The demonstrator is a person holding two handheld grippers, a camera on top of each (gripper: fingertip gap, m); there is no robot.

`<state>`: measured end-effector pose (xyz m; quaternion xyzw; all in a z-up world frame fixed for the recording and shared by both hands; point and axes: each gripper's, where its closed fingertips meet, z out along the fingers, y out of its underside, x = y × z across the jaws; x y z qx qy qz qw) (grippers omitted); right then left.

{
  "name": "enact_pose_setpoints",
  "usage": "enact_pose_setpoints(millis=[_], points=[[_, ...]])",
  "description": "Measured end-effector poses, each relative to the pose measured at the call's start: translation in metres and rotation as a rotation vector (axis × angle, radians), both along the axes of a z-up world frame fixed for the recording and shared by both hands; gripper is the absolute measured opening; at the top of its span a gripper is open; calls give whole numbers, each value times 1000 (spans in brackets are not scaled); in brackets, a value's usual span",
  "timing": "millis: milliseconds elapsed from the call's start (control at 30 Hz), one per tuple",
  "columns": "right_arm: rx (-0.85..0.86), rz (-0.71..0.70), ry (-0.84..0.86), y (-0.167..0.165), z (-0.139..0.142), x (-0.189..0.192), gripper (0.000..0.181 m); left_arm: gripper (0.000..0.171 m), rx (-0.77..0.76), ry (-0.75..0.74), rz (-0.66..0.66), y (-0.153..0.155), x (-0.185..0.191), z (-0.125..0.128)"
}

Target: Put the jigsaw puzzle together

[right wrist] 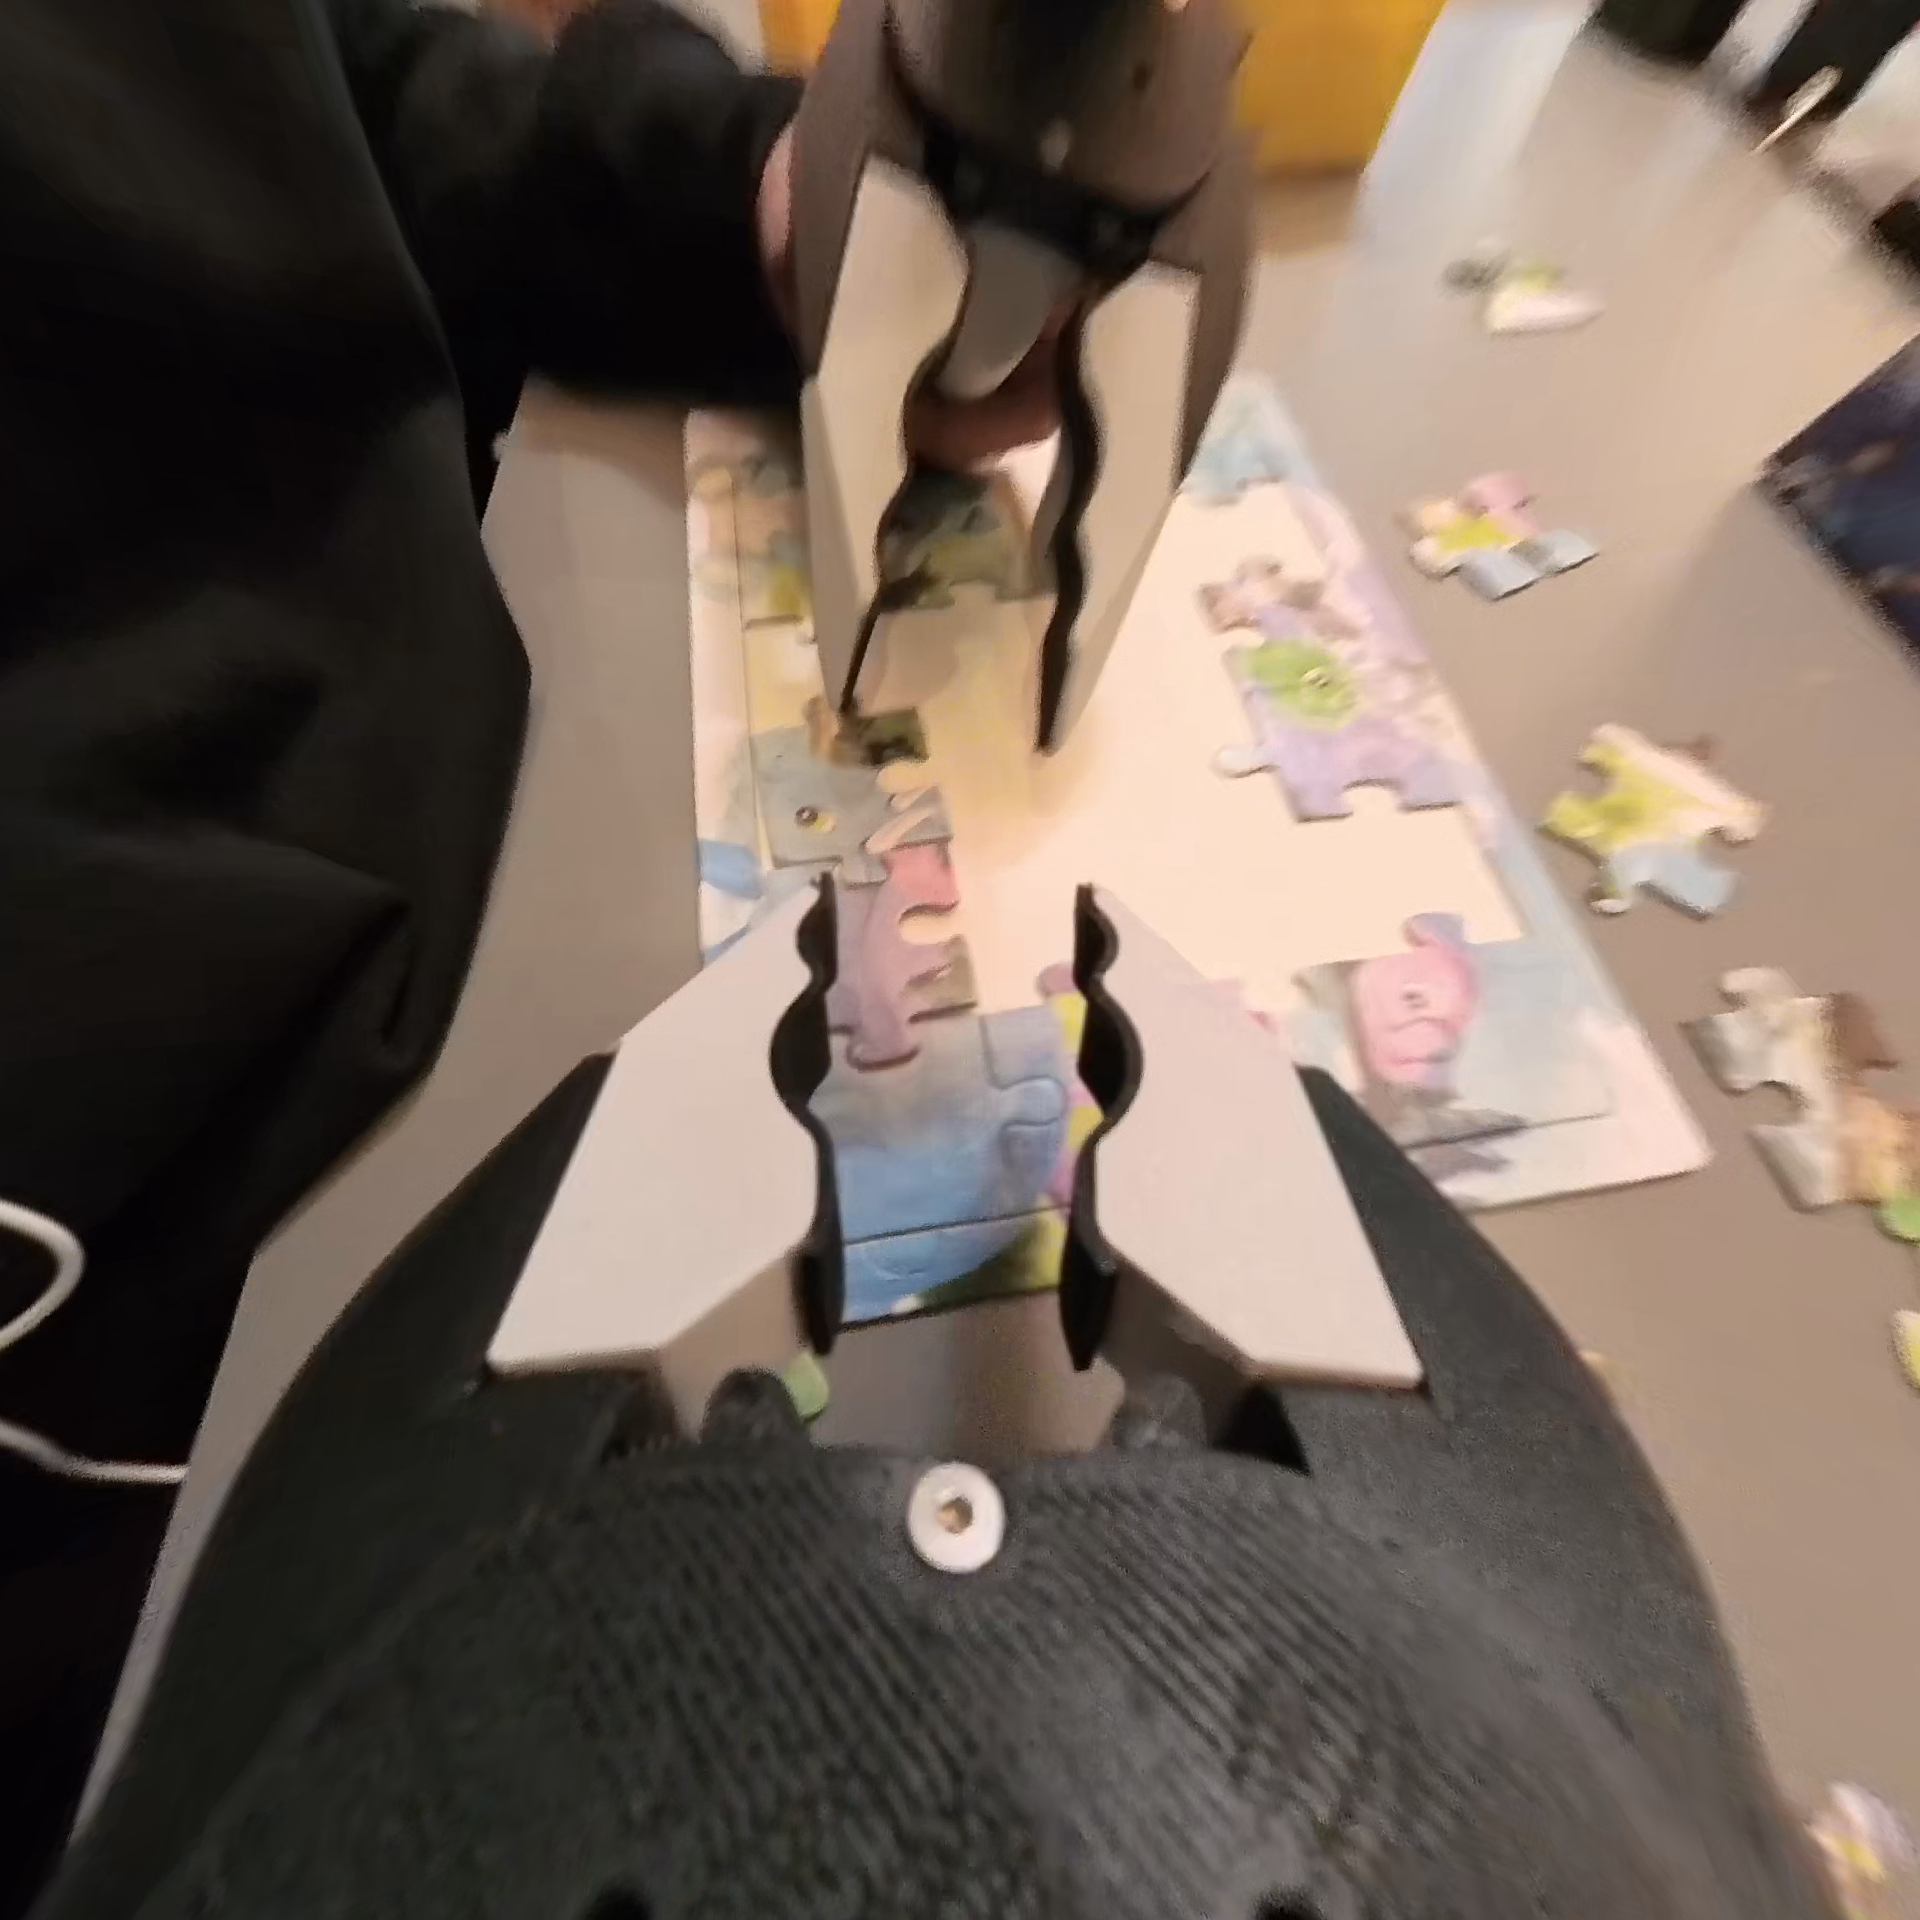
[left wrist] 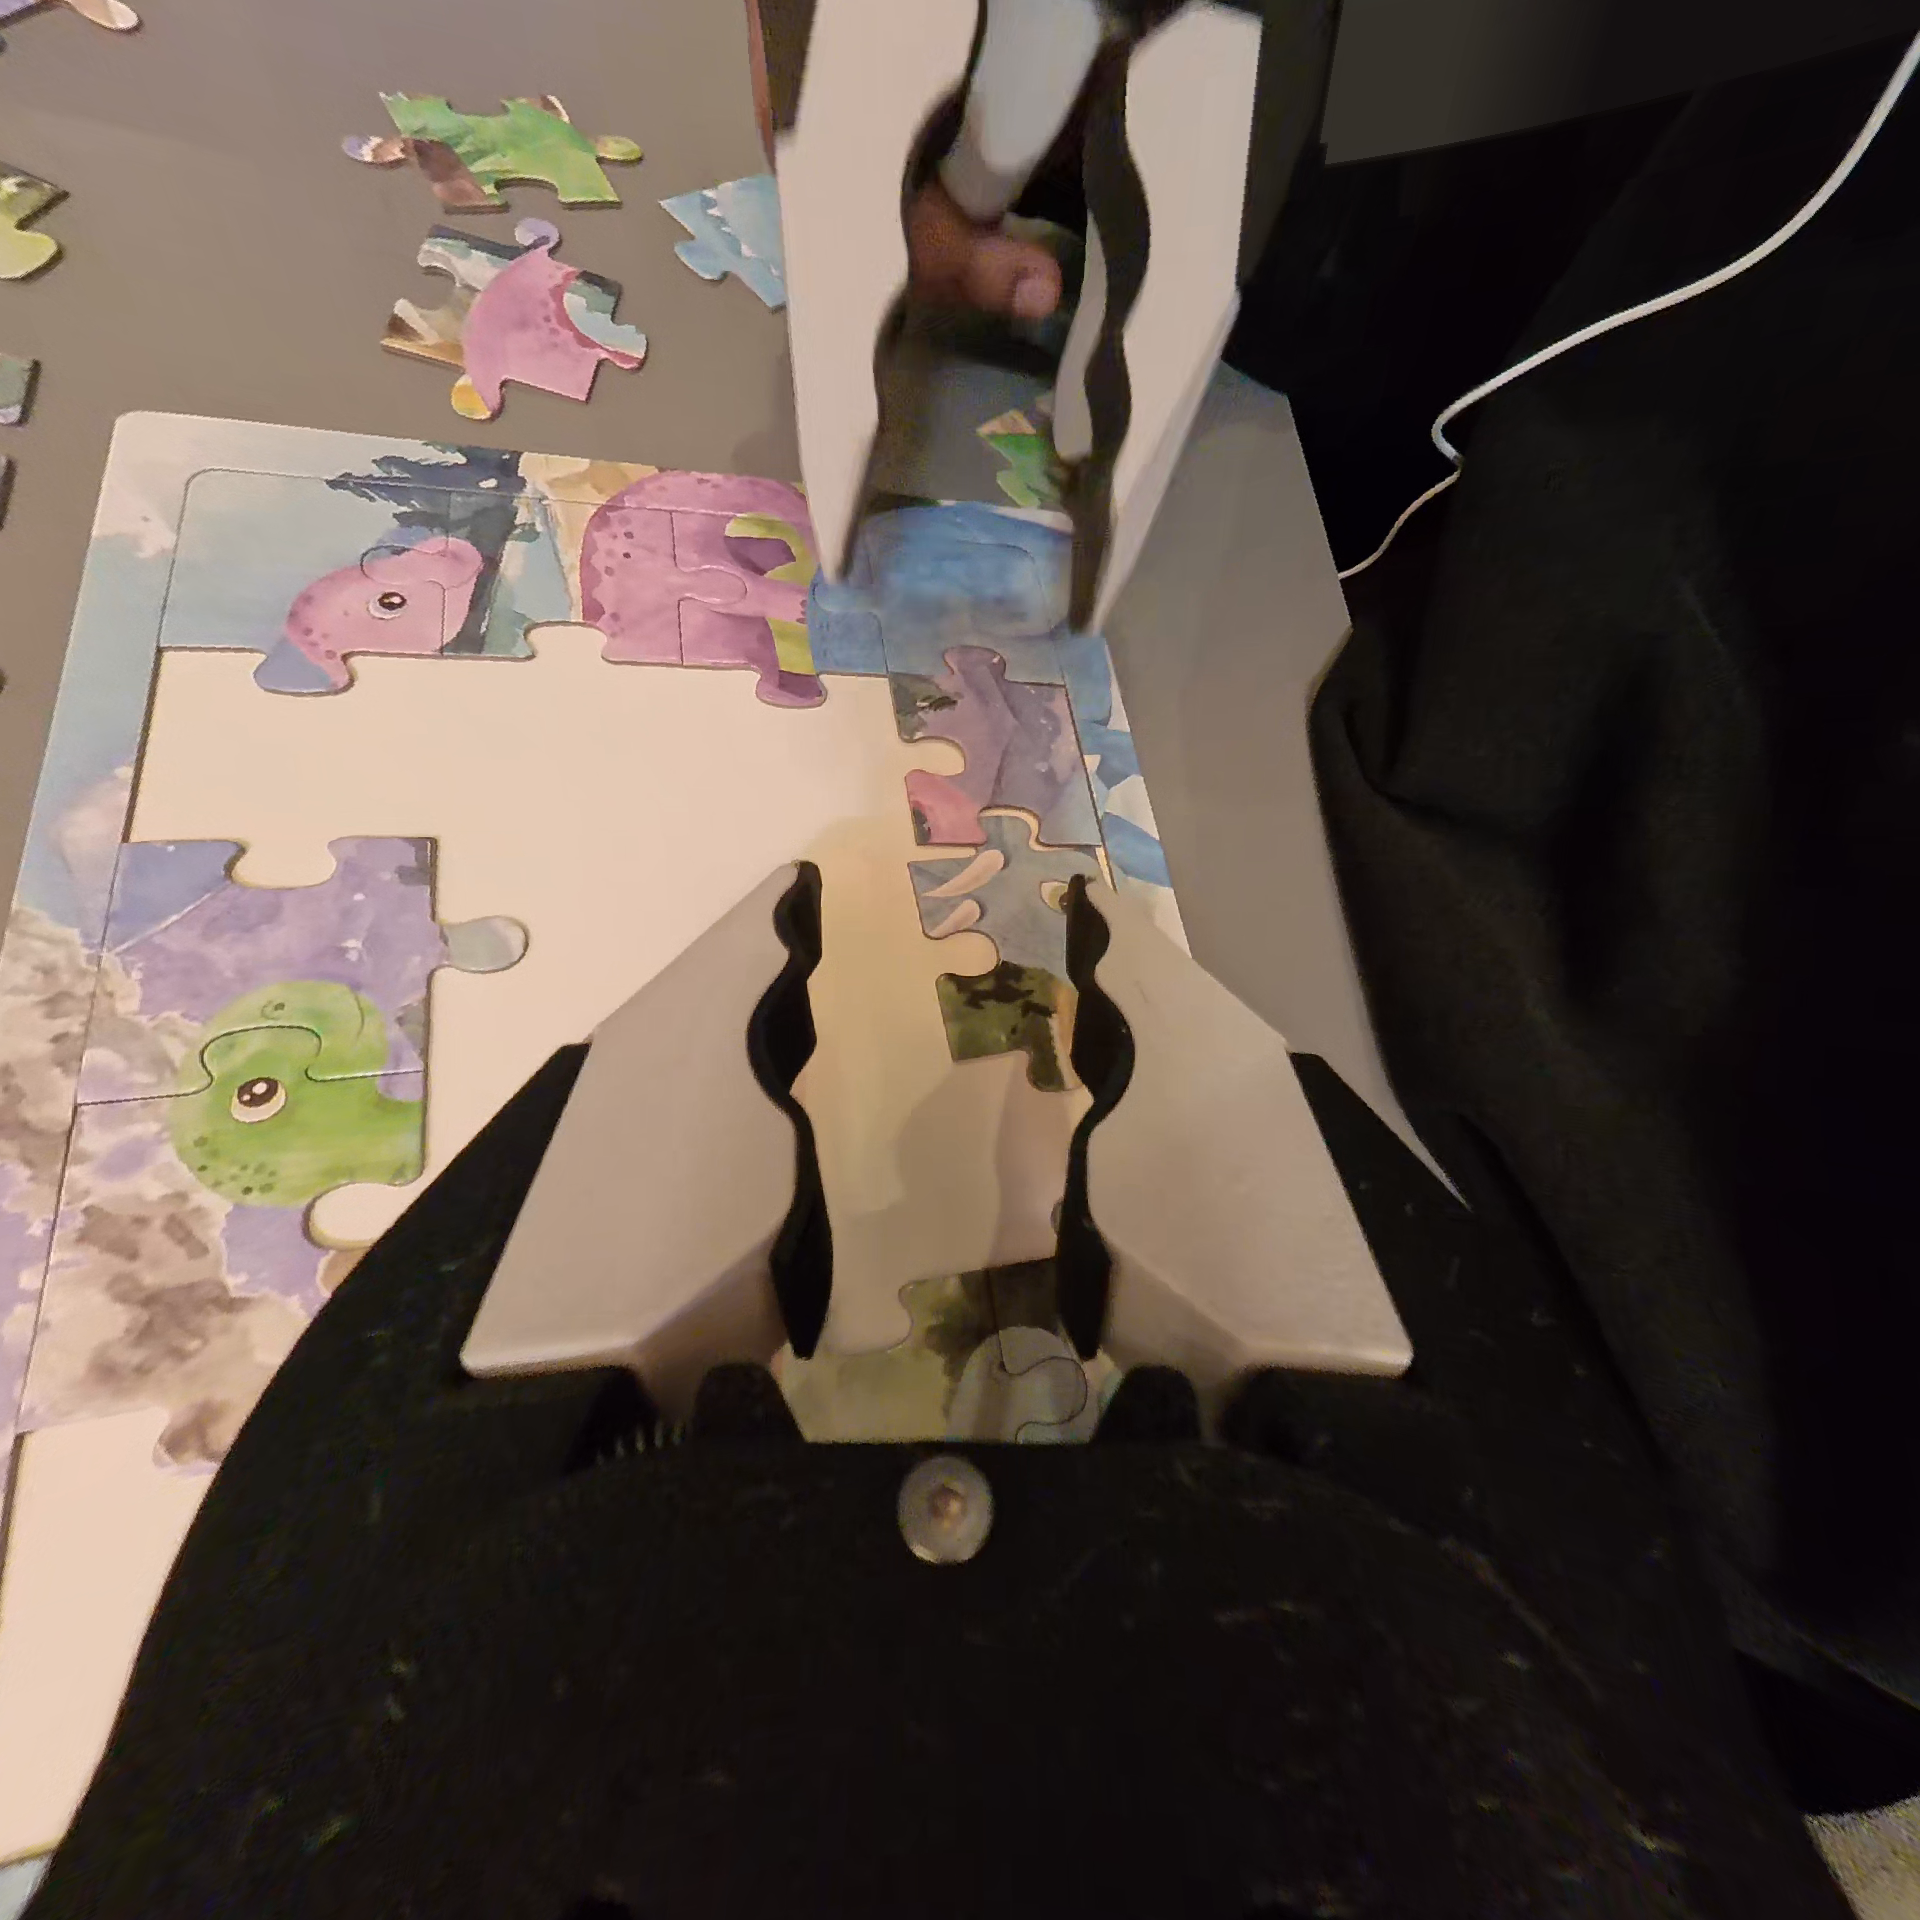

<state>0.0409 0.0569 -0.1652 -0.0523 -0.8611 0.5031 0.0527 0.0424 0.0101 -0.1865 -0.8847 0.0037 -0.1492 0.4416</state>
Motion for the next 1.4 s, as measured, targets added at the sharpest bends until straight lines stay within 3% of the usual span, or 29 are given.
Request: enact_pose_setpoints(millis=[100,200,333,433,1200,1400], points=[[-154,-76,65,9,33,-14,39,45,-9,5,-5,0,1,-1],[-231,-146,72,19,47,-26,38,45,-17,8,-11,0,2,-3],[-123,-312,2,35,22,-55,36,41,-16,29,-27,-1,5,-3],[-7,-356,-25,41,0,-61,37,40,-19,45,-34,0,6,-3],[35,-327,19,35,-7,-58,36,41,-38,50,-38,0,7,-6],[-14,-185,20,18,1,-35,46,41,-39,48,-38,0,7,-7]])
